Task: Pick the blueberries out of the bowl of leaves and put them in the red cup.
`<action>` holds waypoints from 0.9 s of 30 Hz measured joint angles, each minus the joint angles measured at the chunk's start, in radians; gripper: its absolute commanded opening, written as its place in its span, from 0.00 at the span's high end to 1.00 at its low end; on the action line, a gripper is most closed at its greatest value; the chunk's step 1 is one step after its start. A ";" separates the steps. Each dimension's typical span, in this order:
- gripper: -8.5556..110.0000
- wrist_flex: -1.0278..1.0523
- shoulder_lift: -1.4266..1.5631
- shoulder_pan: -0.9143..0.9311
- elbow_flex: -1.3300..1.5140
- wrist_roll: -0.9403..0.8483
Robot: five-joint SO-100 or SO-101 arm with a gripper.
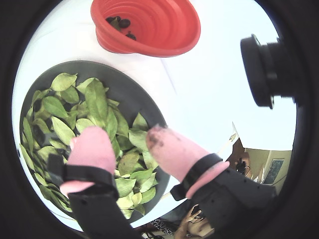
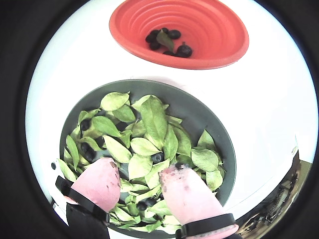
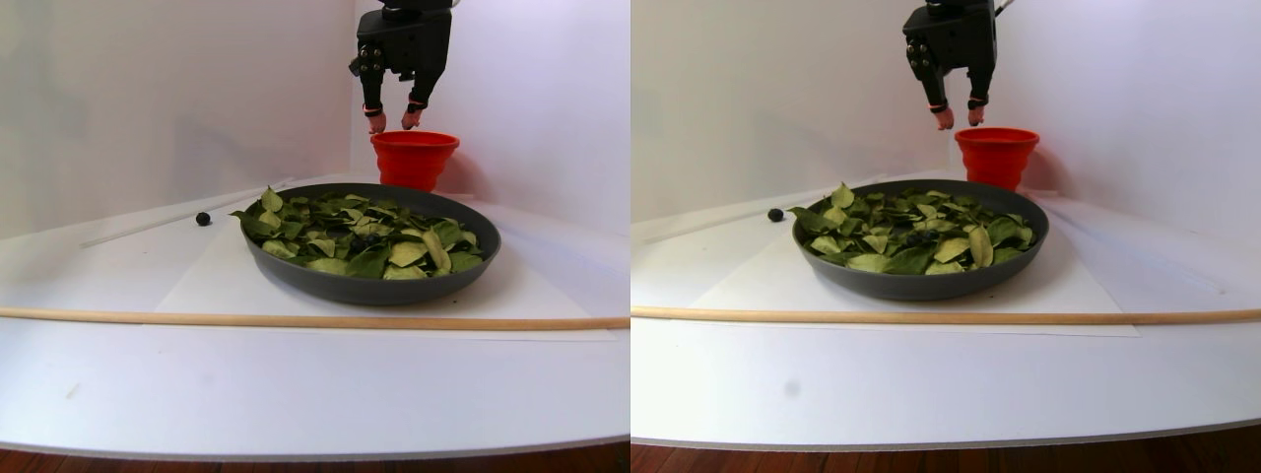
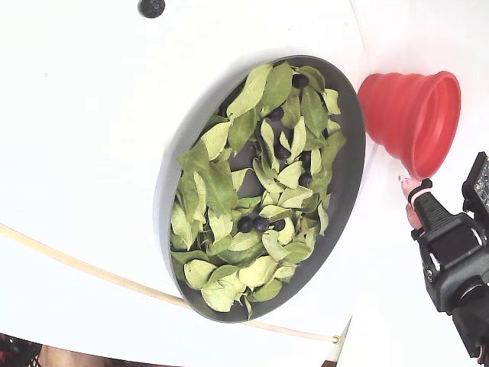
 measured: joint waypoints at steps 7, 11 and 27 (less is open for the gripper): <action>0.81 0.000 0.000 -0.002 0.020 0.012; 0.81 0.000 0.000 -0.002 0.025 0.009; 0.80 -0.071 -0.005 -0.003 0.075 -0.003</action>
